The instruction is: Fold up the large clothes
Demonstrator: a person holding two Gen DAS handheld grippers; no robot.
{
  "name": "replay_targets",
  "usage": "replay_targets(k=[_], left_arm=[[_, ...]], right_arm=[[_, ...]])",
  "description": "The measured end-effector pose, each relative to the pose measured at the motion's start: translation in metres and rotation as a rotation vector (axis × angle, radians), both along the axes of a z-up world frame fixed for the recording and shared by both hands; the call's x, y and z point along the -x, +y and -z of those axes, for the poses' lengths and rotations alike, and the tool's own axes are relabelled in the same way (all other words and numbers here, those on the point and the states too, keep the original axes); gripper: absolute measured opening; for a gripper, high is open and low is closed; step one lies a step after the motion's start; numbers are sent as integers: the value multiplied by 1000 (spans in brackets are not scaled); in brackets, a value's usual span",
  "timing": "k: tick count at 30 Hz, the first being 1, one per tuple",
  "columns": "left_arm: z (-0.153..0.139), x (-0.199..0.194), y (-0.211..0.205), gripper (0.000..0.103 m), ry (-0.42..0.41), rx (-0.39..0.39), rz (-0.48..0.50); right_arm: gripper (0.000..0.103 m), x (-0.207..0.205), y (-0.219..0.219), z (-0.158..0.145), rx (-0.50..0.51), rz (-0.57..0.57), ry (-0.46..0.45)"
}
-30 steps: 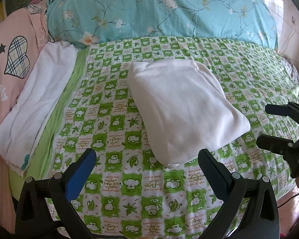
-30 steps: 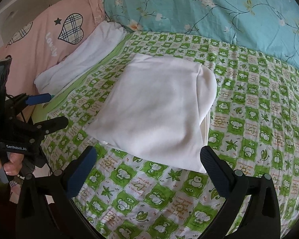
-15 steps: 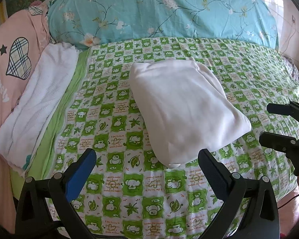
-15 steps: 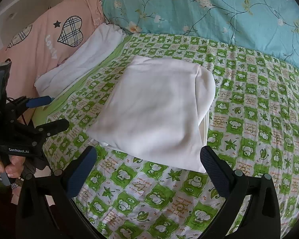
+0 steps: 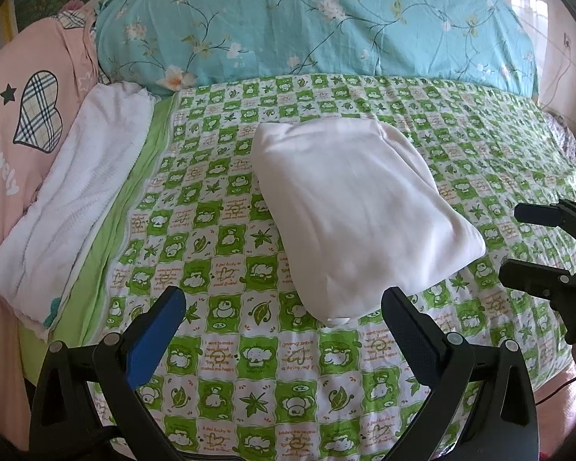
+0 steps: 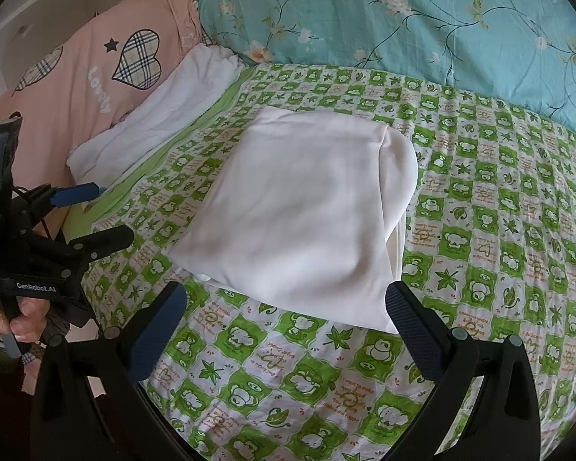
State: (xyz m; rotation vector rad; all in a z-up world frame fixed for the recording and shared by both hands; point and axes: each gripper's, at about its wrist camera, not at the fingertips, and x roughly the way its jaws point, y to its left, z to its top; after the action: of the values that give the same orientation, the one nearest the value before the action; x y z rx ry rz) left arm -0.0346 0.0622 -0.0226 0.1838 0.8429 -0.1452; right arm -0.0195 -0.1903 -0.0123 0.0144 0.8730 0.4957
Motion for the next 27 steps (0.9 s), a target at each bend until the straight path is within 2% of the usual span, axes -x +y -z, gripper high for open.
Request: replay_targets(k=[27], left_arm=[[1,-2,-1,102,-2,20,-21]], right_arm=[[103,-4,0,-3,-5,3,-16]])
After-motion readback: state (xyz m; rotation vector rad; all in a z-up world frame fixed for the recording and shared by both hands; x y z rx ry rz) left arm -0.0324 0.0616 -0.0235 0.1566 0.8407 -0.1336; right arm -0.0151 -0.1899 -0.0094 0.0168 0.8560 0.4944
